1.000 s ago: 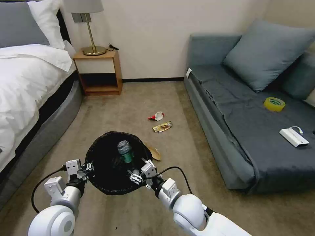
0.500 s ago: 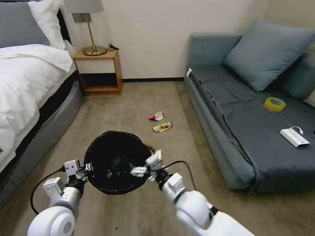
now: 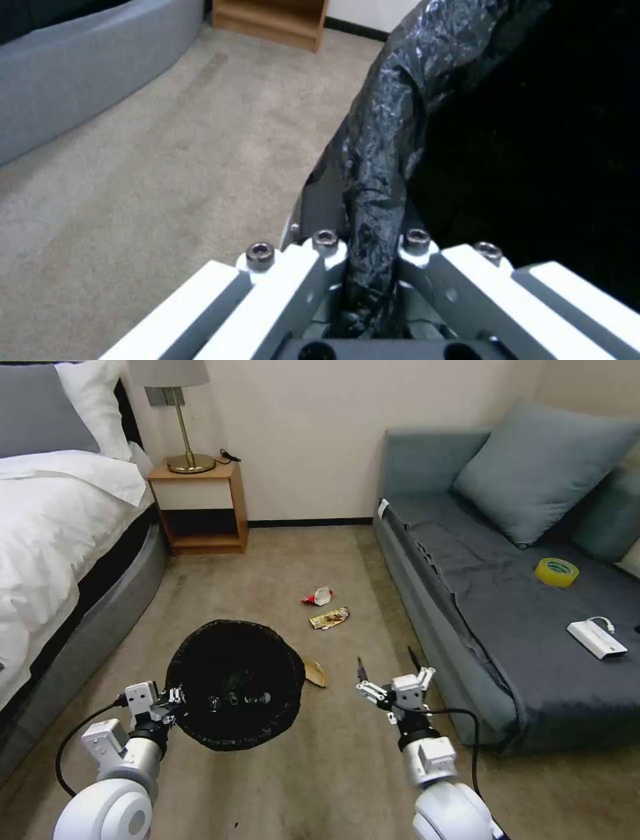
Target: Pick up the trash bin, then pick up the garbage on the floor and place it into the trash bin.
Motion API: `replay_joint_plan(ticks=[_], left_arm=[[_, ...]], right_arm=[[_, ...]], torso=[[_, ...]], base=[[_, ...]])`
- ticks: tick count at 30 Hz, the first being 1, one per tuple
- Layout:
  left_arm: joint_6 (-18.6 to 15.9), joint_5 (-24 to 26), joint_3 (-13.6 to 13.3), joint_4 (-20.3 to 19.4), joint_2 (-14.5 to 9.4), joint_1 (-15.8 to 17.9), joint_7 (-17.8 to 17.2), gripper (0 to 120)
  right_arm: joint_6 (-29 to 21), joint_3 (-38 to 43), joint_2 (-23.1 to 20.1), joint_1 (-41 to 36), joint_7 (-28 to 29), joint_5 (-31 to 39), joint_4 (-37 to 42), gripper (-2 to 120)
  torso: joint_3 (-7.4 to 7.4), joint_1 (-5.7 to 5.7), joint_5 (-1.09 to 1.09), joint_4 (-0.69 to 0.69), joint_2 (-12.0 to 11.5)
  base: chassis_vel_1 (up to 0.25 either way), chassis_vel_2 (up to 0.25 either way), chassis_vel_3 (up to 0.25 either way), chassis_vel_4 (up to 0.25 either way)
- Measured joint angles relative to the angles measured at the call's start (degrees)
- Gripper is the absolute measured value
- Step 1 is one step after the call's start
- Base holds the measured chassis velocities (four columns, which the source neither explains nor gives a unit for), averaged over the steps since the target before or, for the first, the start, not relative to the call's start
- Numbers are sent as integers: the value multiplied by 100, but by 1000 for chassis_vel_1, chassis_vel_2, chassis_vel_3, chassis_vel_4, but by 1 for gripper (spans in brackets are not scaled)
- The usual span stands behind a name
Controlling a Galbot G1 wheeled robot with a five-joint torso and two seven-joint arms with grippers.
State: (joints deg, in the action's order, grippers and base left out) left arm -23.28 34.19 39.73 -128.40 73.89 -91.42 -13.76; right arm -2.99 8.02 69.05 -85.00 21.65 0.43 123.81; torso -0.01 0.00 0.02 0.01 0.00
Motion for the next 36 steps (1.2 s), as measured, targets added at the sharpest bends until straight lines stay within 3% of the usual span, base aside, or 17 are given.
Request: replay_joint_plan(ticks=[3,12,36], left_arm=[[0,-26,-12,-19,-2,11,-12,1],[-1,-45,-1,-39,5,9,-25,1],[90,175,350,128,-112,56,52,1]], right_arm=[[54,242,245,-345,-176,-94,175,100],[241,482,448,-889,-568,-399,365,100],[28,333,448,-822,-744,-304,417,100]], torso=[[0,0,-2,-1,0],[0,0,-2,-1,0],[0,0,-2,0,0]], base=[[0,0,0,0],[0,0,0,0],[0,0,0,0]])
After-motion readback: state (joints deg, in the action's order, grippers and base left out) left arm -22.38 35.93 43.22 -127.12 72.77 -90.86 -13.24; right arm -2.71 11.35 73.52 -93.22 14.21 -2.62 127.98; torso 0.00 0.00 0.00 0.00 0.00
